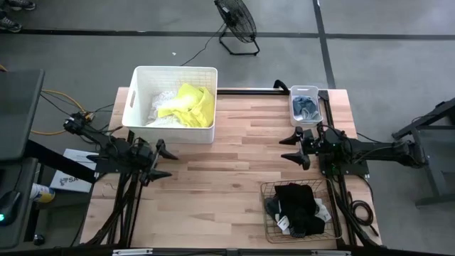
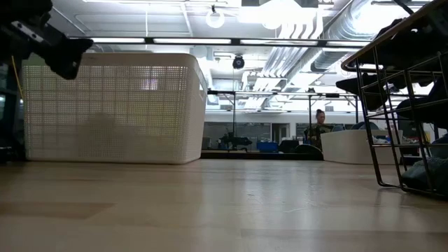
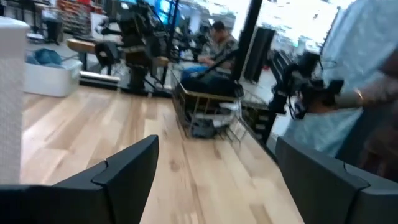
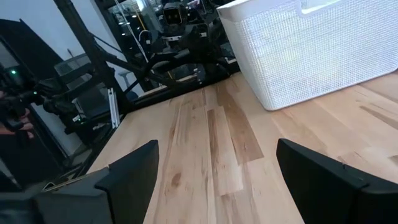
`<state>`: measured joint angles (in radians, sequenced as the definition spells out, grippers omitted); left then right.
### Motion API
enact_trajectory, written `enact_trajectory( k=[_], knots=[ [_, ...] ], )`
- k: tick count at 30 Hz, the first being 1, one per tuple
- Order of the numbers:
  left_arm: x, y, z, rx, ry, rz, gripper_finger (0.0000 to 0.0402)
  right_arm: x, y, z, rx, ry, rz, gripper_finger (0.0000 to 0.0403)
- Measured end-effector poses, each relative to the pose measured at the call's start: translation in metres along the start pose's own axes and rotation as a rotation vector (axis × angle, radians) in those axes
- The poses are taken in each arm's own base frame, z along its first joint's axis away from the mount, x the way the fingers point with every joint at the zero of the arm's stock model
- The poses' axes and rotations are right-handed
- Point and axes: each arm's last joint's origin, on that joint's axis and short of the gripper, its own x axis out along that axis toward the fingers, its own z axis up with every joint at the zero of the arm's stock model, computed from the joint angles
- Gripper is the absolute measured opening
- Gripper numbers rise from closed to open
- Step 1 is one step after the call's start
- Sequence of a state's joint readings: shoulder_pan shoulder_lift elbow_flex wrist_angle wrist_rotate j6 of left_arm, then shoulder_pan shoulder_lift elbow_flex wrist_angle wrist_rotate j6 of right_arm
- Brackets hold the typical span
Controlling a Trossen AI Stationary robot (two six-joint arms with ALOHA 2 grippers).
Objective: Pick & Place Cloths
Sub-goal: Return to Home Position
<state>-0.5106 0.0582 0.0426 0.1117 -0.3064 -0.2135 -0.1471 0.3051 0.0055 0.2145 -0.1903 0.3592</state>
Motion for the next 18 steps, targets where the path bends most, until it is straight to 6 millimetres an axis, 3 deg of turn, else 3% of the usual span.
enact_trajectory(
  k=[18],
  knots=[
    [0.0007, 0.0041, -0.0104, 0.079, 0.024, 0.075, 0.0319, 0.0000, 0.0018, 0.0007, -0.072, 0.004, 0.052, 0.0314]
  ],
)
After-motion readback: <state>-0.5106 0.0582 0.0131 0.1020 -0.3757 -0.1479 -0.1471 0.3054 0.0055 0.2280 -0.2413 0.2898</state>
